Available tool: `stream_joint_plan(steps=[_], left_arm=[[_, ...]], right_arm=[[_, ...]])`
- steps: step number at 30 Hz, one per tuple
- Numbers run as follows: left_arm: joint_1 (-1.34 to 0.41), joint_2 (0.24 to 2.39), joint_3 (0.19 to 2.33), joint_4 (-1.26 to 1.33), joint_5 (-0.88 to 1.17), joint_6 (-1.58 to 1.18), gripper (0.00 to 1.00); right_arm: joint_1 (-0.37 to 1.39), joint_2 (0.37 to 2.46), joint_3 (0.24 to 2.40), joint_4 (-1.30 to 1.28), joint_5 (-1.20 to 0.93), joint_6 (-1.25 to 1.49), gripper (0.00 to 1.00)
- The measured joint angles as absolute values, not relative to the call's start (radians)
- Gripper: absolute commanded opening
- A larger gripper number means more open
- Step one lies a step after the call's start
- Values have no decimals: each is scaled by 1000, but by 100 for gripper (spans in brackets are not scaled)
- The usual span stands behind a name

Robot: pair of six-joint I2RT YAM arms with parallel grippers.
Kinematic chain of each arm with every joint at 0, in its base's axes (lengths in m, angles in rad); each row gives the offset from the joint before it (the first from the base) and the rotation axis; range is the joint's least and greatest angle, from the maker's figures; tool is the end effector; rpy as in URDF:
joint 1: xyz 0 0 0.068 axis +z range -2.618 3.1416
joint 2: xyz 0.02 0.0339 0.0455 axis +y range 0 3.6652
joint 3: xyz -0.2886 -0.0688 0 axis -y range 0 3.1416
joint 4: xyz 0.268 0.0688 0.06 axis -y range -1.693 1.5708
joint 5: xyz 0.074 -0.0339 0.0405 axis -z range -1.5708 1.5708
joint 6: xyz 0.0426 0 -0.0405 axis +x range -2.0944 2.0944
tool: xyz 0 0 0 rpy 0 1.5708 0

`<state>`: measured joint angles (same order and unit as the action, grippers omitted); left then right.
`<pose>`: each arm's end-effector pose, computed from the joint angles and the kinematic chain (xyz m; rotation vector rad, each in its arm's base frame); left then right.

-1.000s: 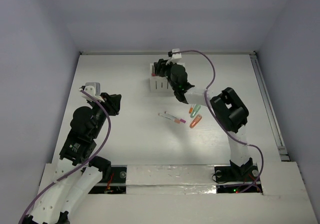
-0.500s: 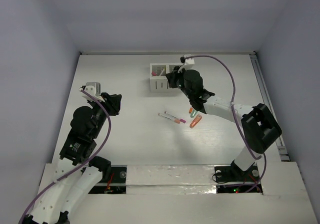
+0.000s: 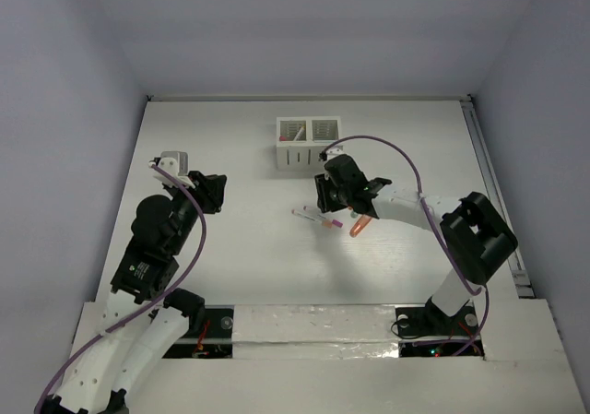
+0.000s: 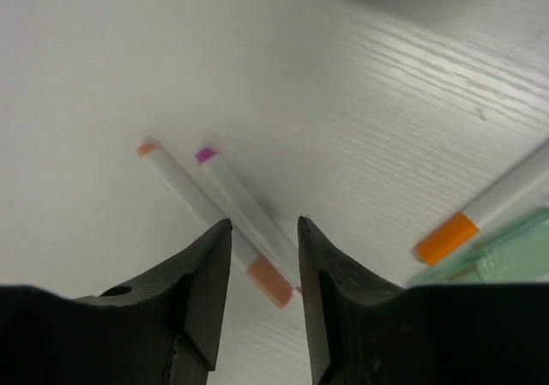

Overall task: Sort the stationery into containers
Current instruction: Pick up the pen from the center of the board.

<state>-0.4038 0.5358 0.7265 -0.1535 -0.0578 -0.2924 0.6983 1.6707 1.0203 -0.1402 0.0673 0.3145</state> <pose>0.1298 -0.0528 0.3749 0.0400 1.5551 -0.5082 0.2932 0.2423 0.2033 -0.4246 2.3596 0.4075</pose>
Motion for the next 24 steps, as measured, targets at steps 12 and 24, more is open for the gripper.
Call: stream_joint_plan(steps=[12, 24], left_arm=[[-404, 532, 727, -153, -54, -292, 21], [-404, 528, 727, -153, -53, -292, 21]], right_arm=[[686, 1701, 1030, -255, 419, 393, 39], [534, 1788, 1100, -256, 461, 423, 41]])
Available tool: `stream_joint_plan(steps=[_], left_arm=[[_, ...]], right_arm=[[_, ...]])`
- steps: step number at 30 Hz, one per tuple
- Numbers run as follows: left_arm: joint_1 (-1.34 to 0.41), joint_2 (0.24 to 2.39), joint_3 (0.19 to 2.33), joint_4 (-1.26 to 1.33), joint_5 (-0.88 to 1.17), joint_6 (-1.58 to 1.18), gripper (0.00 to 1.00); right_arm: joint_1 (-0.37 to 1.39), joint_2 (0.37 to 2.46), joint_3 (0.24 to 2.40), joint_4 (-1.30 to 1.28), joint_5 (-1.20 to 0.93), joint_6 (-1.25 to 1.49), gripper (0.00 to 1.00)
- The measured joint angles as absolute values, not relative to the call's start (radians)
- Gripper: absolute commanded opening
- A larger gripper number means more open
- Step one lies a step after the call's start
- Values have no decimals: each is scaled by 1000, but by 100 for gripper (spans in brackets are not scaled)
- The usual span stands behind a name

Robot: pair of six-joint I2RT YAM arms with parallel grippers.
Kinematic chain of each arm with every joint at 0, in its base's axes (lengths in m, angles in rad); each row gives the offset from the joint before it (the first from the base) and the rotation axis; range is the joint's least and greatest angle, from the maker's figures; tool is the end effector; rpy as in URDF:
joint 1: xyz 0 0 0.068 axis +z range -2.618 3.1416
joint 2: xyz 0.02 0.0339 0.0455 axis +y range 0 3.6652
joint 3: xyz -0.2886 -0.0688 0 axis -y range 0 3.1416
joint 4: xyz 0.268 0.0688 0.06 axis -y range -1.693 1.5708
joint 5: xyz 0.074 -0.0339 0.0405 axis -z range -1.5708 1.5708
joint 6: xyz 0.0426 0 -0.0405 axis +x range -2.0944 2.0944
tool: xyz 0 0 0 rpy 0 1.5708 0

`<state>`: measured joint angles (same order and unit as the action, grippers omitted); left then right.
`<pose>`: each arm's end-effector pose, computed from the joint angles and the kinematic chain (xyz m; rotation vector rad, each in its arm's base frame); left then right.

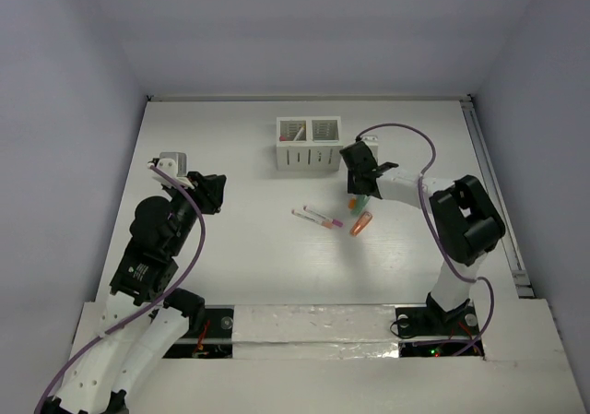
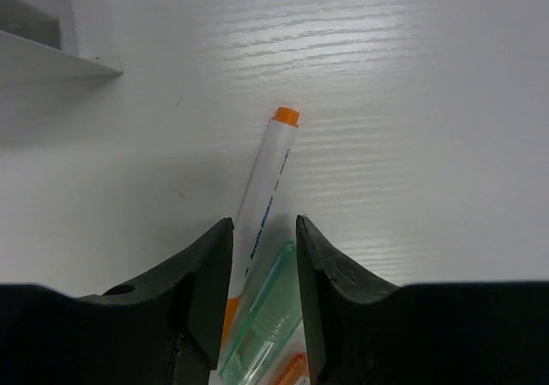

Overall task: Sort the stationery into containers
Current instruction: Pick up the pen from the center of the board.

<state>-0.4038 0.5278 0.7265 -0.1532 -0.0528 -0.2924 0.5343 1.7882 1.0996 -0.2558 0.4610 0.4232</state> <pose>0.1278 -0.0521 0.3759 0.0434 1.5470 -0.5139 0.3479 0.1839 0.1805 0.0485 2.3868 -0.1407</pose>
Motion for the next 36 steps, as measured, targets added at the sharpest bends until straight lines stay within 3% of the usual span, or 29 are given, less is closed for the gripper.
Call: stream_joint_plan(steps=[7, 14, 17, 22, 28, 31, 36], left_arm=[[-404, 528, 727, -153, -53, -292, 21], [-404, 528, 727, -153, -53, -292, 21], [-404, 528, 727, -153, -53, -292, 21], [-404, 528, 727, -153, -52, -292, 22], [-404, 529, 727, -146, -17, -290, 35], [-404, 529, 727, -131, 31, -284, 53], [-403, 530, 726, -93, 154, -271, 62]], right_arm=[[495, 1836, 1138, -256, 410, 422, 39], [464, 1883, 1172, -258, 376, 424, 22], [456, 1888, 1182, -262, 372, 423, 4], [456, 1876, 1176, -253, 369, 427, 0], [455, 1692, 1105, -182, 336, 413, 0], [458, 1579, 1102, -91, 289, 407, 0], [501, 1534, 1146, 59, 253, 386, 0]])
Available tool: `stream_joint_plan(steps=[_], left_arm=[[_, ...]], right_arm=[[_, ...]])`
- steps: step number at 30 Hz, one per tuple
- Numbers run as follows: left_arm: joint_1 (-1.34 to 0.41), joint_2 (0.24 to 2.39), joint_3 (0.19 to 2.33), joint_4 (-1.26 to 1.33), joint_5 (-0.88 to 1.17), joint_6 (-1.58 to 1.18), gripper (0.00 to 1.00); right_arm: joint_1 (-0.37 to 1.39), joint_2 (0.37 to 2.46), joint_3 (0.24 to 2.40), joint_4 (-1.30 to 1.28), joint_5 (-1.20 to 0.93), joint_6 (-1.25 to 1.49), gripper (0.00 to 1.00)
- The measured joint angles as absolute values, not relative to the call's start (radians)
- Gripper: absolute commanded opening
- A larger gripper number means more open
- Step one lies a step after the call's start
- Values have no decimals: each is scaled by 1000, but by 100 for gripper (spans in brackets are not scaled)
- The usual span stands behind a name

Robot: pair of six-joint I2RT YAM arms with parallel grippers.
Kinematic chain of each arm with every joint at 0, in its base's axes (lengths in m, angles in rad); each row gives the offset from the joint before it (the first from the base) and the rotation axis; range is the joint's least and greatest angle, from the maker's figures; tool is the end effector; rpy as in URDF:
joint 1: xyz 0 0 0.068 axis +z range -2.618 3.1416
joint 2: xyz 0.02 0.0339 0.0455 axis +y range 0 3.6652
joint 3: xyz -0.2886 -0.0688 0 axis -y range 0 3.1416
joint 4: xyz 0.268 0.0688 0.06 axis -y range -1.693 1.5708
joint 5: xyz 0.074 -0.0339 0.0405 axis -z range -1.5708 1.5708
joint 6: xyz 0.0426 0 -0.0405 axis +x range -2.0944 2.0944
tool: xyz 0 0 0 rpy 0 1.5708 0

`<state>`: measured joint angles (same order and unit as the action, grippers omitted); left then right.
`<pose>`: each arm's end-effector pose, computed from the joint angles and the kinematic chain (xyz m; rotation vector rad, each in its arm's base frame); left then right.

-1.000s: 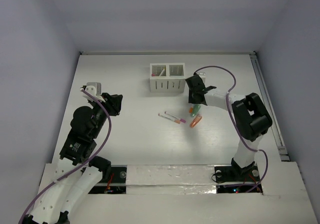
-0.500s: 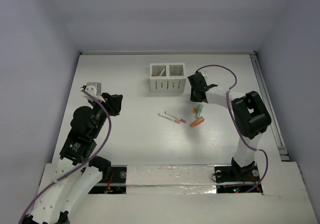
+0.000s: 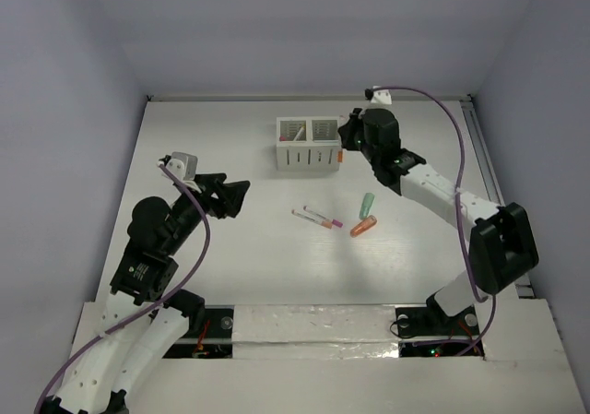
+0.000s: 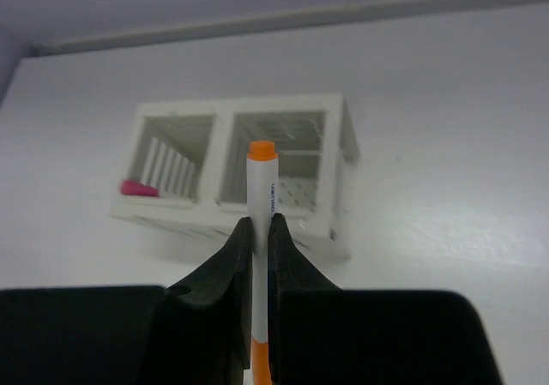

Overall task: Sort the stationery into containers
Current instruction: Place the pen in the storage box.

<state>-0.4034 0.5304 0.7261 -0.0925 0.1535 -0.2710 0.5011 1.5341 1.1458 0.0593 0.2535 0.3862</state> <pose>0.1241 -0.0601 0.3824 0.2266 1.4863 -0.6583 0.3465 0.1776 0.3187 0.0637 1.9043 0.3642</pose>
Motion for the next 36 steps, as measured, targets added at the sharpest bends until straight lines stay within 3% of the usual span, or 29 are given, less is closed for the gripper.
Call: stream_joint_plan(steps=[15, 20, 24, 26, 32, 36], left_arm=[[-404, 531, 713, -27, 363, -258, 63], [-404, 533, 713, -26, 363, -258, 60], [-404, 534, 713, -26, 358, -258, 60], [-404, 535, 713, -26, 355, -258, 59], [-404, 536, 713, -26, 344, -258, 59], [-404, 535, 713, -26, 341, -258, 59]], right_arm=[[611, 2007, 1583, 377, 175, 221, 0], [620, 2061, 1596, 403, 176, 183, 4], [628, 2067, 1569, 463, 179, 151, 21], [635, 2067, 1555, 487, 184, 138, 24], [643, 2071, 1542, 533, 191, 102, 19], [643, 2079, 1542, 557, 204, 78, 22]])
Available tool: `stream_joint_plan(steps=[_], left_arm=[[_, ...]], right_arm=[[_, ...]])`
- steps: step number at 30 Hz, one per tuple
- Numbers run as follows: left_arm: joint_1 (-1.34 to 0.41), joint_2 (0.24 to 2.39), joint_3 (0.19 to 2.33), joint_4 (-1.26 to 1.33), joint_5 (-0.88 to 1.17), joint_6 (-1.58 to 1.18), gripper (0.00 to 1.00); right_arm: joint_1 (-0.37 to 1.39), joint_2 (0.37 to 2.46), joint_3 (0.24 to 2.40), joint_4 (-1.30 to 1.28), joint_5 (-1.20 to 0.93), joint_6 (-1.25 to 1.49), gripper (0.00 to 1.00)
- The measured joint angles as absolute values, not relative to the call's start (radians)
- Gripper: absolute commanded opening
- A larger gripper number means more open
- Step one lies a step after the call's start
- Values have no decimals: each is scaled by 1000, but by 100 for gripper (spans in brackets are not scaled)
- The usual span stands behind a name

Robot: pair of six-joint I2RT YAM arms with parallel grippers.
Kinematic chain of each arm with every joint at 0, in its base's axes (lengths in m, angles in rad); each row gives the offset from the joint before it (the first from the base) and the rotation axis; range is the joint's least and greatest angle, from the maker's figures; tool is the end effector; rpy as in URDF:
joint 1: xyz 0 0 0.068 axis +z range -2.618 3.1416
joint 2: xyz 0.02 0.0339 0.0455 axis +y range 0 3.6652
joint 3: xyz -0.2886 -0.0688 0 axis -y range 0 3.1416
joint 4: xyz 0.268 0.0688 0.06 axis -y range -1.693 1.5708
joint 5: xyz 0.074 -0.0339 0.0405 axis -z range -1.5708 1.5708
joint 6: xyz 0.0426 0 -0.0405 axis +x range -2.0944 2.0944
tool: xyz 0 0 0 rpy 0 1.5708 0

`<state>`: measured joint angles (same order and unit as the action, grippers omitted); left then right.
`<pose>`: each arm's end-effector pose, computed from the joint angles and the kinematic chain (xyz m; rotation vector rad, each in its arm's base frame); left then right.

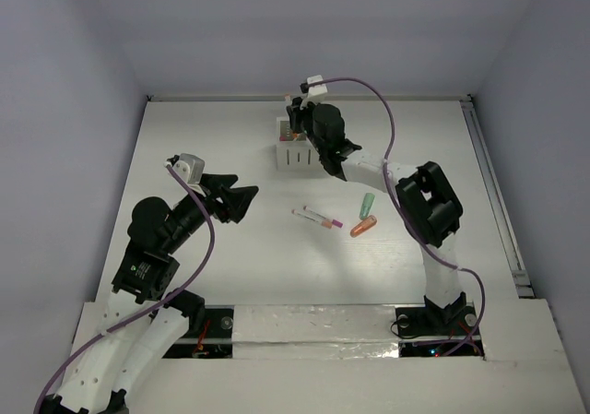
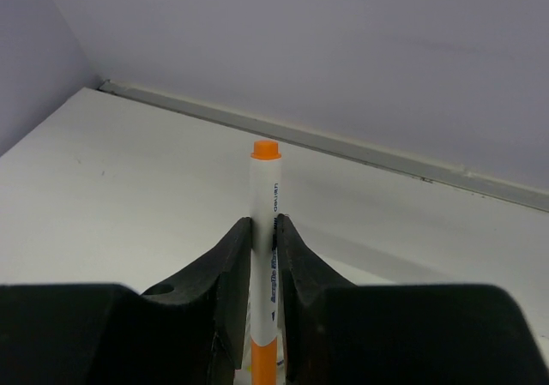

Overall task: Sort the stationery into containers
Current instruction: Place the pen in the storage box, then pick up the pen from the center of the board.

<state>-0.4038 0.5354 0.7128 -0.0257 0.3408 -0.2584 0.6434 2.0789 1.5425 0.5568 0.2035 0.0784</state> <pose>0.1212 -0.0672 0.3843 0.3941 1.4216 -0.7829 0.4349 0.3153 0.2826 -0.2782 1.5405 0.4124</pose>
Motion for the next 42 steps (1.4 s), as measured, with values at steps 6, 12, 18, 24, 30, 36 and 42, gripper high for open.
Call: stream_joint_plan(steps=[6, 12, 18, 24, 30, 36, 42], left_arm=[[-404, 535, 713, -26, 339, -258, 59], [-404, 535, 713, -26, 336, -258, 58], [-404, 536, 713, -26, 336, -258, 58], [-404, 536, 713, -27, 316, -258, 57], [-404, 537, 713, -27, 307, -258, 49], [-404, 548, 713, -27, 305, -259, 30], [-404, 557, 713, -27, 303, -259, 31]], right_arm=[[643, 2117, 1571, 569, 222, 54, 27], [644, 2136, 1567, 578, 233, 39, 59], [658, 2063, 1462, 590, 235, 38, 55], [671, 1765, 1223, 538, 163, 114, 0], [678, 1548, 1063, 412, 34, 210, 6], [689, 1623, 1056, 94, -41, 205, 48], [694, 1748, 1079, -120, -24, 184, 47]])
